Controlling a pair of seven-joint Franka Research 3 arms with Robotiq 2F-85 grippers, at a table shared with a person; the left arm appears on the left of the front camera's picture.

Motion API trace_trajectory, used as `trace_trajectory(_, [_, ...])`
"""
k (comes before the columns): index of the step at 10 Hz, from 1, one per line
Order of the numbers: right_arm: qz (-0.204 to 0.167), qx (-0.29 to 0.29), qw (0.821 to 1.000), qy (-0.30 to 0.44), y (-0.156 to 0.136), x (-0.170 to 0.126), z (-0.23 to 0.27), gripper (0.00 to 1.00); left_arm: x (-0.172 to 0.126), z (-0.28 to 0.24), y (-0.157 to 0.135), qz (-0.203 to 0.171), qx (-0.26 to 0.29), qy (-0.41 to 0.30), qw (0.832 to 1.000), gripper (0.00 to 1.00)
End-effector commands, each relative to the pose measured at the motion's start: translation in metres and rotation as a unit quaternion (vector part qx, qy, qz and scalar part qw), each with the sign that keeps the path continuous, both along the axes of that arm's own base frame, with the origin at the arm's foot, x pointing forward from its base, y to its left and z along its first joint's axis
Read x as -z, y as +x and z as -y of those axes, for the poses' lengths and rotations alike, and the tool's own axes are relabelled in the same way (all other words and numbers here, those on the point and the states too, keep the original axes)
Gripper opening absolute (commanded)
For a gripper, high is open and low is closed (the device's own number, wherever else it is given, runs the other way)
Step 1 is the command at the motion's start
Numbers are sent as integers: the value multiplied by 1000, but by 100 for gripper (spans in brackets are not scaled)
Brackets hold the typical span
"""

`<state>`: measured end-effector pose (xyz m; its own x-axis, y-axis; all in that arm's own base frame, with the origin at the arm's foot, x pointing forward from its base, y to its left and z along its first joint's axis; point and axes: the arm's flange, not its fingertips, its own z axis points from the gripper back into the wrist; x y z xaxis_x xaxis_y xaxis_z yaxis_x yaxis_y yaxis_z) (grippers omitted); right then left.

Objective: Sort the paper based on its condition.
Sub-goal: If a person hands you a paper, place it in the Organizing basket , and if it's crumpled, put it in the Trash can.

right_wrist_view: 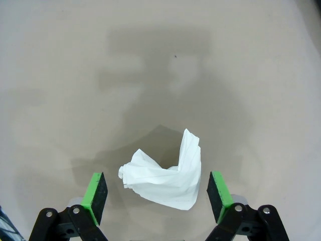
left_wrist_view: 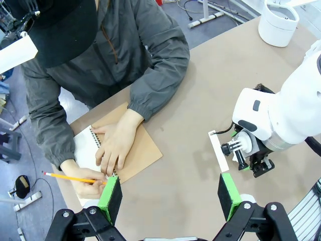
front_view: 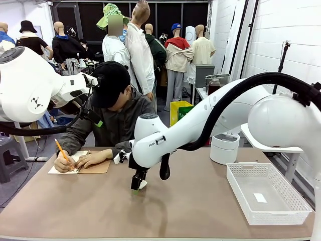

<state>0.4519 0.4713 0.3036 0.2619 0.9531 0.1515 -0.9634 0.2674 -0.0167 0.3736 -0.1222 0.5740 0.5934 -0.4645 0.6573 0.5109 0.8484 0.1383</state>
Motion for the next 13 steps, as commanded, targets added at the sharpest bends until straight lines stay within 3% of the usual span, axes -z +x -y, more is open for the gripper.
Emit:
trace_trajectory(1, [7,7,1000,-19,4,1,-9,100,-1,-1,0,1,1,-1,1000,100])
trace_trajectory(2, [3,9,1000,-20,4,1,-10,100,-1,-1,0,1,1,-1,1000,100])
trace_trajectory(4, [5,12,1000,-22,5,1,-12,68,-1,-1,0,1,1,-1,1000,100])
trace_trajectory(6, [6,13,1000,-22,6,1,-12,68,-1,-1,0,1,1,-1,1000,100])
trace_trajectory(7, [5,14,1000,-21,6,1,-13,59,-1,-1,0,1,1,-1,1000,100])
trace_trajectory(10, [3,17,1000,-23,7,0,-12,3,-1,-1,0,1,1,-1,1000,100])
trace_trajectory(13, [19,19,999,-29,5,-11,-6,0,-1,-1,0,1,1,-1,1000,100])
